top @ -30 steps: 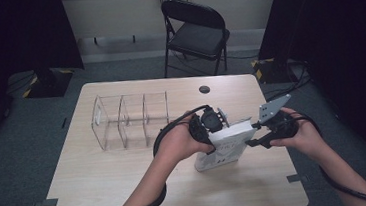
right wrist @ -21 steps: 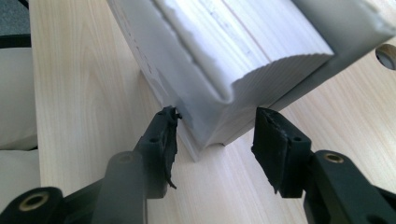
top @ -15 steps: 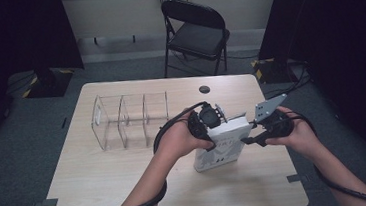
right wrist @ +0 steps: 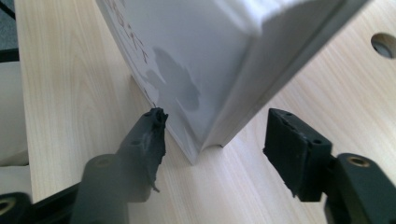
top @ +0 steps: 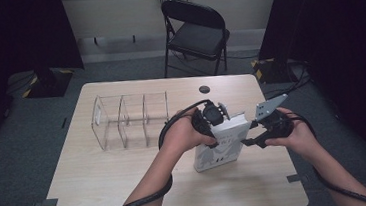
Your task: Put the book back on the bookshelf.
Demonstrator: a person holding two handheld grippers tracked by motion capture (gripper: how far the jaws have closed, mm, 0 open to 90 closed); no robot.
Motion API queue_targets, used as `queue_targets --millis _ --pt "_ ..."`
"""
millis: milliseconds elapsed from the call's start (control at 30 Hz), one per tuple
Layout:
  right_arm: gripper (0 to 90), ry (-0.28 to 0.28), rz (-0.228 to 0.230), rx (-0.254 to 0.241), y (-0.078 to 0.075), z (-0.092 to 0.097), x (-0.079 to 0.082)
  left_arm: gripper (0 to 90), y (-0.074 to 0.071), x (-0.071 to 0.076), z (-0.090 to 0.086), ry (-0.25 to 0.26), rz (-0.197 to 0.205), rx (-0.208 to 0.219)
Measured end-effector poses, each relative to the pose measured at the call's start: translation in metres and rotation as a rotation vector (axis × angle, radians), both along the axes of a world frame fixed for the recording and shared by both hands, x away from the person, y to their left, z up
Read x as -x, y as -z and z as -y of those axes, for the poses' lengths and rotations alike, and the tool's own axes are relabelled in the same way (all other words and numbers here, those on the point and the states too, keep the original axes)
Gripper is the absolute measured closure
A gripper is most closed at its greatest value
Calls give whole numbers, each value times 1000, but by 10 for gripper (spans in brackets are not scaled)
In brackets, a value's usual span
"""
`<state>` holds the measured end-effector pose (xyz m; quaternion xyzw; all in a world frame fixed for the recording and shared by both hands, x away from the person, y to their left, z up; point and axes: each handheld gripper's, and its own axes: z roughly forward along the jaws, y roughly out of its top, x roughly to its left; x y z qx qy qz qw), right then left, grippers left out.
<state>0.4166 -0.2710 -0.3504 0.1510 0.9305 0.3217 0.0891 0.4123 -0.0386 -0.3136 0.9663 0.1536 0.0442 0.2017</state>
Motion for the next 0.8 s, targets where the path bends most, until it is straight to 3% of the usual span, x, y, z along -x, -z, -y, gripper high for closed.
queue_targets --millis 333,567,633,800 --pt "284 79 -36 -19 28 15 6 496 1 -1 -4 -26 -15 20" --pt "228 145 -64 -44 56 24 13 514 0 4 0 -73 -28 2" --pt "217 163 -61 -30 65 26 16 516 -2 4 0 -70 -19 -17" --pt "186 196 -89 -33 86 29 22 518 -2 7 -2 -98 -23 -16"
